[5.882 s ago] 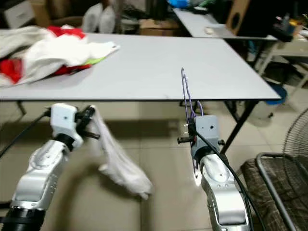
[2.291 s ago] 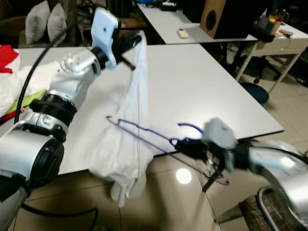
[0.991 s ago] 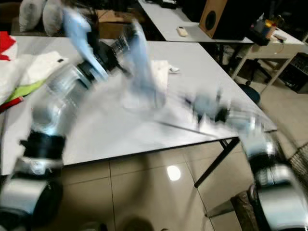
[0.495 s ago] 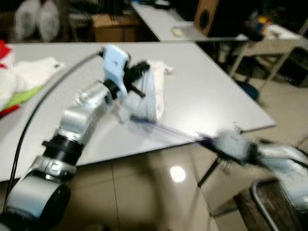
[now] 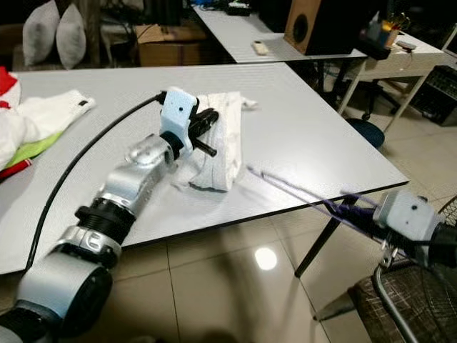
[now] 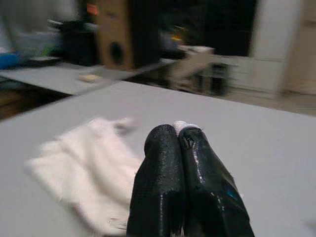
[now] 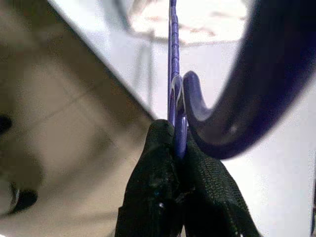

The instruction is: Hang hanger

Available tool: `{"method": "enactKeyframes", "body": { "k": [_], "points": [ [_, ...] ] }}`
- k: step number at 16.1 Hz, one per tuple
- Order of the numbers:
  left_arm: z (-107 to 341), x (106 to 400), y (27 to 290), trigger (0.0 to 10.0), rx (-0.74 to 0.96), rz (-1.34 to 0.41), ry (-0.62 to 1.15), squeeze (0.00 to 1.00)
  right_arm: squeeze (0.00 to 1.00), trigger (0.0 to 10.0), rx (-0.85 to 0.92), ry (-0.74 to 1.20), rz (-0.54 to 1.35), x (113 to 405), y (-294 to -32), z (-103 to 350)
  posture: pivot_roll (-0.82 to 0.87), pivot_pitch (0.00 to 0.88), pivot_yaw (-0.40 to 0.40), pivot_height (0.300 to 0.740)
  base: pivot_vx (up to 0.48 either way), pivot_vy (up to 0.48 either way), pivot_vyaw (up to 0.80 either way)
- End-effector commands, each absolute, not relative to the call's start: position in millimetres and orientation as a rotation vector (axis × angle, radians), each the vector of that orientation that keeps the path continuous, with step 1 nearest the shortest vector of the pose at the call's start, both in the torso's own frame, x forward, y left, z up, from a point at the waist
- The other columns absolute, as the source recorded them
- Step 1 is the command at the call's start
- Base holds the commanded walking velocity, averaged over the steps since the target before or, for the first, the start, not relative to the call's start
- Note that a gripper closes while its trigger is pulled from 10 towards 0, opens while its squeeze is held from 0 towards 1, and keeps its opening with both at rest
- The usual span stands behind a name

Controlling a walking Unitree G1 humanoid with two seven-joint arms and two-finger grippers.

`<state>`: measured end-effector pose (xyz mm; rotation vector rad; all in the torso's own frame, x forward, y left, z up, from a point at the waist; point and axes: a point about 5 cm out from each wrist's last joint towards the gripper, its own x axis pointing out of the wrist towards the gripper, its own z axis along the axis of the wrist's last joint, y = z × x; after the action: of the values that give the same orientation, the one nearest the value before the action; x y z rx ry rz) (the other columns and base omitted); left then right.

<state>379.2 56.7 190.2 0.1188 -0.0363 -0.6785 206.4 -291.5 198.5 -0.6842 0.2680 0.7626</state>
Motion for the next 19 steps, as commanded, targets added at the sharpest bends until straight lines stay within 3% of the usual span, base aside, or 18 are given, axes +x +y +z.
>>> {"method": "enactKeyframes", "body": {
  "k": [1,4,7,9,11,12,13,16,19],
  "points": [
    [169,371,48,10.0,0.112,-0.803,0.075,1.0,0.0,10.0,-0.655,0.168,0.708,210,-290,217,-0.19,0.0,-0.033,0.74,0.0,0.0,0.0],
    [146,362,56,10.0,0.191,-0.853,0.216,1.0,0.0,10.0,-0.592,0.002,0.56,227,-282,236,-0.18,0.0,-0.033,0.74,0.0,0.0,0.0],
    [152,355,87,10.0,0.36,-0.91,0.211,1.0,0.0,10.0,-0.407,-0.012,0.34,246,-279,229,-0.17,0.0,-0.026,0.74,0.0,0.0,0.0],
    [171,348,108,10.0,0.333,-0.923,0.16,1.0,0.0,10.0,-0.273,-0.043,0.35,253,-250,219,-0.15,0.005,-0.023,0.74,0.0,0.0,0.0],
    [201,340,126,10.0,0.219,-0.836,-0.076,0.96,0.0,10.0,-0.145,-0.076,0.316,265,-210,213,-0.14,0.011,-0.018,0.74,0.0,0.0,0.0],
    [205,336,133,10.0,0.186,-0.769,-0.115,0.24,0.0,10.0,-0.149,-0.054,0.302,267,-198,208,-0.14,0.014,-0.016,0.74,0.0,0.0,0.0],
    [203,331,143,10.0,0.144,-0.642,-0.126,0.02,0.0,10.0,-0.141,-0.027,0.276,269,-184,199,-0.13,0.015,-0.017,0.74,0.0,0.0,0.0],
    [183,308,162,10.0,0.092,-0.373,-0.148,0.0,0.0,10.0,-0.052,0.026,0.233,262,-154,178,-0.11,0.018,-0.026,0.74,0.0,0.0,0.0],
    [159,292,170,10.0,0.178,-0.29,-0.048,0.0,0.0,10.0,-0.098,0.013,0.243,257,-141,168,-0.1,0.006,-0.035,0.74,0.0,0.325,0.0]
  ]
}}
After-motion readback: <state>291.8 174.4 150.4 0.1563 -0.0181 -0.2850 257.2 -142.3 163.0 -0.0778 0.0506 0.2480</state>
